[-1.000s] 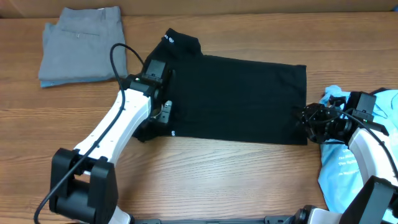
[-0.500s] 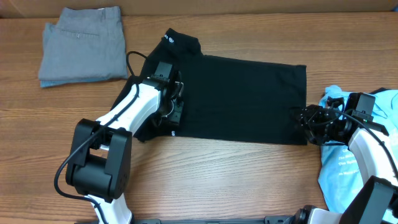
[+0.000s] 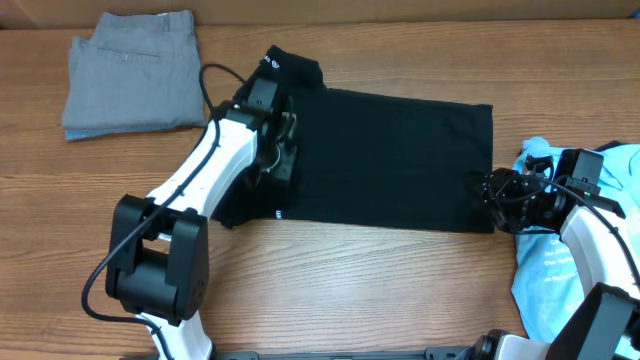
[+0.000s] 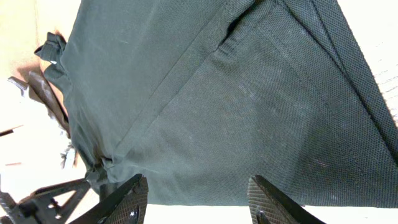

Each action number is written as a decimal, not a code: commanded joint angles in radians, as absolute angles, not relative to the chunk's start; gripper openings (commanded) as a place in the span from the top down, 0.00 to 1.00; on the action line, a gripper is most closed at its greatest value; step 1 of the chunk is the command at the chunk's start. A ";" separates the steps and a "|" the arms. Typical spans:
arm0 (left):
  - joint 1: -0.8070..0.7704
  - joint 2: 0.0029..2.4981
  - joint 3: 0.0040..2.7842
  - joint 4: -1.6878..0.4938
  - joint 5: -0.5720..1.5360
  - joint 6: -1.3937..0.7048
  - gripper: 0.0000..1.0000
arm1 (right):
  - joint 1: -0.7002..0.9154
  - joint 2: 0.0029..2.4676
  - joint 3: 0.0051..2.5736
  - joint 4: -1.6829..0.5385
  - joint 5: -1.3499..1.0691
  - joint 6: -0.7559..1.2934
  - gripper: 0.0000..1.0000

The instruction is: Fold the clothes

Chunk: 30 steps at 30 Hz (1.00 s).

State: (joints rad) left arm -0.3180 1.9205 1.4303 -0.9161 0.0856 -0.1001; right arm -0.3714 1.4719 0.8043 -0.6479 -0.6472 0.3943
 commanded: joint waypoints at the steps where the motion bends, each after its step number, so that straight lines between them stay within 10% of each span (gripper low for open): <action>1: -0.308 1.913 1.431 -0.911 0.067 -0.089 0.51 | -0.370 1.457 0.826 -0.645 -0.649 0.384 0.45; 9: -0.308 2.000 1.418 -0.897 0.046 -0.089 0.55 | -0.370 1.457 0.826 -0.646 -0.649 0.384 0.45; 18: -0.308 2.002 1.435 -0.893 0.093 -0.090 0.96 | -0.370 1.457 0.826 -0.661 -0.648 0.384 0.44; 30: -0.309 1.982 1.559 -0.852 0.107 -0.074 0.96 | -0.370 1.457 0.826 -0.662 -0.645 0.384 0.44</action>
